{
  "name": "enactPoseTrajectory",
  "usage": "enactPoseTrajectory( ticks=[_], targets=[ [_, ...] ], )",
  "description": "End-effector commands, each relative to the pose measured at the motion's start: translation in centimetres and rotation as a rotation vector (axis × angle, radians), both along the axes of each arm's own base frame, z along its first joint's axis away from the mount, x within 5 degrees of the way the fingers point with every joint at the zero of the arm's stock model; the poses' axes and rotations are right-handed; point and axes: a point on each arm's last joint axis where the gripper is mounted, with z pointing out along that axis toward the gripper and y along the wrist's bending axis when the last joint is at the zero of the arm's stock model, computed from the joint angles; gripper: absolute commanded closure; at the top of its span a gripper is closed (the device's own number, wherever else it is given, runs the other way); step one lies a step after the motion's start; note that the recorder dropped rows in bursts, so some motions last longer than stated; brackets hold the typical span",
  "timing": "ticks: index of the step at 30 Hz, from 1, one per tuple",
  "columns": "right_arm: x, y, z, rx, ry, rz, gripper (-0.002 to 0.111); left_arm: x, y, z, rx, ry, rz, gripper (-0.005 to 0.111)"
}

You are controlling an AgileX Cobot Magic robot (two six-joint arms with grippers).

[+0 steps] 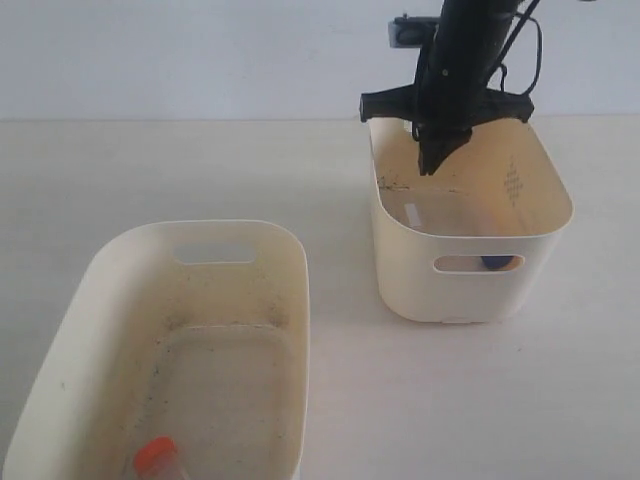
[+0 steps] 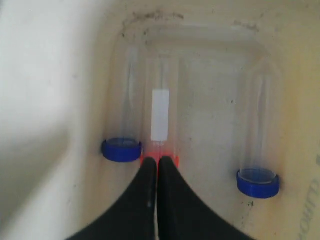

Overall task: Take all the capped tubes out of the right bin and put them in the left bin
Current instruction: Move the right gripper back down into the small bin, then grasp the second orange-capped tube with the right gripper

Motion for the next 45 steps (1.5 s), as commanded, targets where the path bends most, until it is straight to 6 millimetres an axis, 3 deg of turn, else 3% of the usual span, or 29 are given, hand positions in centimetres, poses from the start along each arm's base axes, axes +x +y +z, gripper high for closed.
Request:
enactPoseTrajectory(
  ticks=[1, 8, 17, 25, 37, 38, 42, 43, 45],
  targets=[
    [-1.0, -0.8, -1.6, -0.029, 0.07, -0.007, 0.108, 0.0, 0.0, 0.1, -0.012, -0.004, -0.004, 0.102],
    [-0.8, -2.4, -1.8, -0.014, 0.086, -0.051, 0.108, 0.0, 0.0, 0.1, -0.012, -0.004, -0.004, 0.102],
    [-0.7, -2.7, -1.9, -0.004, 0.091, -0.061, 0.108, 0.0, 0.0, 0.1, -0.012, -0.004, -0.004, 0.102],
    [-0.4, -2.1, -4.3, -0.001, 0.147, -0.071, 0.108, 0.0, 0.0, 0.1, -0.012, -0.004, -0.004, 0.102],
    [-0.2, -2.0, -6.2, -0.017, 0.187, -0.06, 0.107, 0.0, 0.0, 0.1, -0.012, -0.004, -0.004, 0.102],
    [-0.2, -1.9, -6.2, -0.011, 0.188, -0.057, 0.103, 0.0, 0.0, 0.1, -0.012, -0.004, -0.004, 0.102],
    [-0.3, -1.5, -6.1, 0.034, 0.198, -0.06, 0.056, 0.0, 0.0, 0.1, -0.012, -0.004, -0.004, 0.102],
    [-0.3, -1.5, -6.1, 0.034, 0.198, -0.06, 0.05, 0.0, 0.0, 0.1, -0.012, -0.004, -0.004, 0.102],
    [-0.3, -1.5, -6.2, 0.035, 0.202, -0.075, 0.05, 0.0, 0.0, 0.1, -0.012, -0.004, -0.004, 0.102]
  ],
)
